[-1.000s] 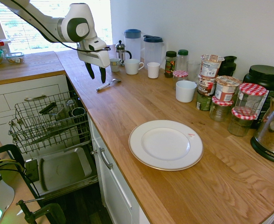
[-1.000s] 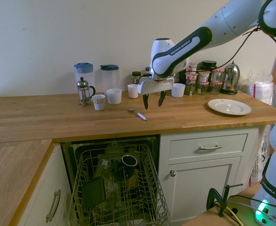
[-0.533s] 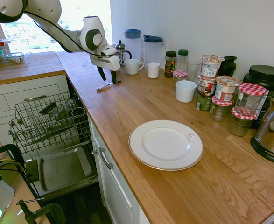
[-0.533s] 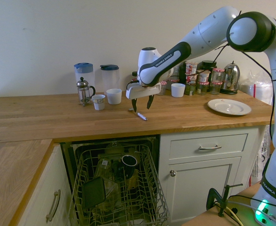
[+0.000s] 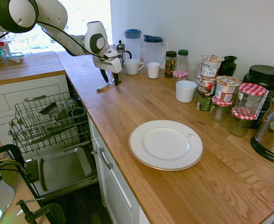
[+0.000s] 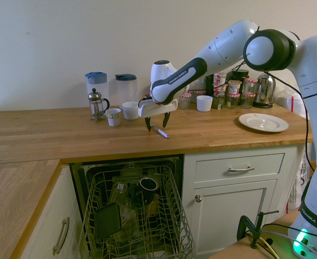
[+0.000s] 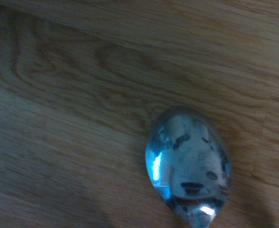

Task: Put the spoon in the dishwasher

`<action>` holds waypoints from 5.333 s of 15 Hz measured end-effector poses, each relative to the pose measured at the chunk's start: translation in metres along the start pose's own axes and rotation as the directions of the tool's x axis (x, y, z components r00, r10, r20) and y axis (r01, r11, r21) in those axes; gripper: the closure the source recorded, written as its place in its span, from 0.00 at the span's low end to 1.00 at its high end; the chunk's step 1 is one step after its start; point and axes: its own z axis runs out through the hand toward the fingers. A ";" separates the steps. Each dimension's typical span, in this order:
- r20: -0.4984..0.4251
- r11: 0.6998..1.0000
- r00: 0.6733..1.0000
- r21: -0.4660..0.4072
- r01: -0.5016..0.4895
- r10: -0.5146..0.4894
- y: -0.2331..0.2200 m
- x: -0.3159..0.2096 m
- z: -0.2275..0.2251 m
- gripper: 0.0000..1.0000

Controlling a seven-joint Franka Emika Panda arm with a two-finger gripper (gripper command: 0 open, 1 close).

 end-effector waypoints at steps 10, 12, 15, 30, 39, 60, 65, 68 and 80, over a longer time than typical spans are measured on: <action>0.026 1.000 1.000 -0.001 -0.016 0.017 0.001 0.000 0.001 1.00; 0.033 1.000 0.999 -0.002 -0.018 0.018 0.003 0.003 0.002 1.00; 0.042 1.000 0.999 -0.006 -0.019 0.020 0.007 0.009 0.002 1.00; 0.091 0.997 0.993 0.033 -0.076 0.072 0.037 0.024 -0.048 1.00; 0.151 0.958 0.953 0.077 -0.275 0.262 0.030 -0.122 -0.117 1.00; 0.173 0.952 0.939 0.027 -0.305 0.296 0.163 -0.346 0.001 1.00; 0.198 0.954 0.934 -0.023 -0.297 0.296 0.150 -0.355 0.068 1.00; 0.223 0.953 0.927 -0.035 -0.302 0.302 0.139 -0.368 0.098 1.00; 0.203 0.937 0.915 -0.052 -0.345 0.348 0.146 -0.384 0.125 0.00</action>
